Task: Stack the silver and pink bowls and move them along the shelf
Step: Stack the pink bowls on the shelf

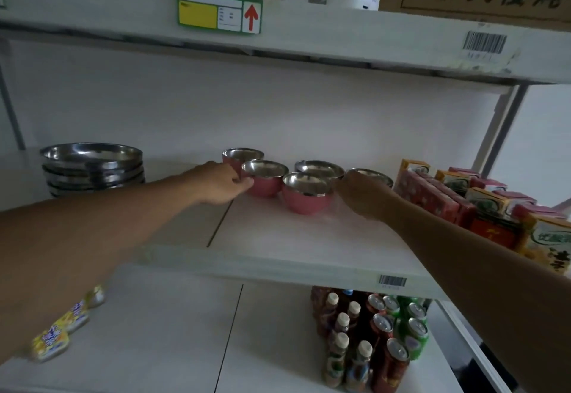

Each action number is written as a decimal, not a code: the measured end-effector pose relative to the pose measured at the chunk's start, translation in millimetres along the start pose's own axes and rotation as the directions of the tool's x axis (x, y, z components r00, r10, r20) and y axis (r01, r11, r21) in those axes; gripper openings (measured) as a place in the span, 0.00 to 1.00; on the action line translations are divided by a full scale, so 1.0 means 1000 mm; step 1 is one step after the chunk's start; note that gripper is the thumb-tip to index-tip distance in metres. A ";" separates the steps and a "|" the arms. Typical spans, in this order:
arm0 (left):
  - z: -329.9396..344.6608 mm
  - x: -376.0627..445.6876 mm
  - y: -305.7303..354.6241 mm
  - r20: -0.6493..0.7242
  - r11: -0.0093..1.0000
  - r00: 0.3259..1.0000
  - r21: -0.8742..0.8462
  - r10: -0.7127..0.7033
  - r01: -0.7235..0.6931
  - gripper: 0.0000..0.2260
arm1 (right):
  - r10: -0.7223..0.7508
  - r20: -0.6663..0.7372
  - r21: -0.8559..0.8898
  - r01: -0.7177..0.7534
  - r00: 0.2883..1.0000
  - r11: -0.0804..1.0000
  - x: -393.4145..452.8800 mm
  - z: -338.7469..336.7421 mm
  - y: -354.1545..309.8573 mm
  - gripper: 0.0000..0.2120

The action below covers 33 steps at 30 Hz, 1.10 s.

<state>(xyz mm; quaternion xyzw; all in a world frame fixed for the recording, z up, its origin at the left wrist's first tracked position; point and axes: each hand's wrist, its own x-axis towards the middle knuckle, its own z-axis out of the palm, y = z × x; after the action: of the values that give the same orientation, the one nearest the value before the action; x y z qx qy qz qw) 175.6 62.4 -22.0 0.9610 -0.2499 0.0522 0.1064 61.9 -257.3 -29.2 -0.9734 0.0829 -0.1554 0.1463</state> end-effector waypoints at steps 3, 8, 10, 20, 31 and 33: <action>-0.005 0.011 0.003 -0.103 0.978 0.978 -0.122 -0.181 0.168 0.31 | 0.253 0.121 0.209 -0.274 0.960 0.939 0.010 0.004 -0.007 0.18; 0.006 0.034 0.013 -0.011 0.843 0.914 -0.392 -0.406 0.370 0.30 | 0.336 0.227 0.365 -0.400 0.914 0.841 0.032 0.014 -0.012 0.18; 0.015 0.044 0.018 -0.007 0.802 0.896 -0.449 -0.443 0.393 0.28 | 0.328 0.195 0.379 -0.379 0.925 0.844 0.038 0.022 -0.015 0.14; 0.039 0.078 0.036 -0.002 0.686 0.887 -0.634 -0.462 0.357 0.14 | 0.381 0.147 0.484 -0.402 0.913 0.777 0.022 0.013 0.012 0.20; 0.026 0.039 0.047 0.049 0.685 0.939 -0.670 -0.341 0.284 0.14 | 0.479 0.071 0.483 -0.451 0.875 0.751 -0.012 -0.062 0.049 0.25; 0.025 0.023 0.051 0.099 0.728 0.959 -0.631 -0.266 0.267 0.16 | 0.468 0.051 0.518 -0.424 0.882 0.743 -0.011 -0.072 0.050 0.25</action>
<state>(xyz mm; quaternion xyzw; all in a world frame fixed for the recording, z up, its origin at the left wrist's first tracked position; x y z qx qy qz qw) 171.4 2.5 -33.8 0.8929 -0.1124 -0.0526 0.4328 22.7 -320.6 17.4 -0.8425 0.2744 -0.1723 0.4304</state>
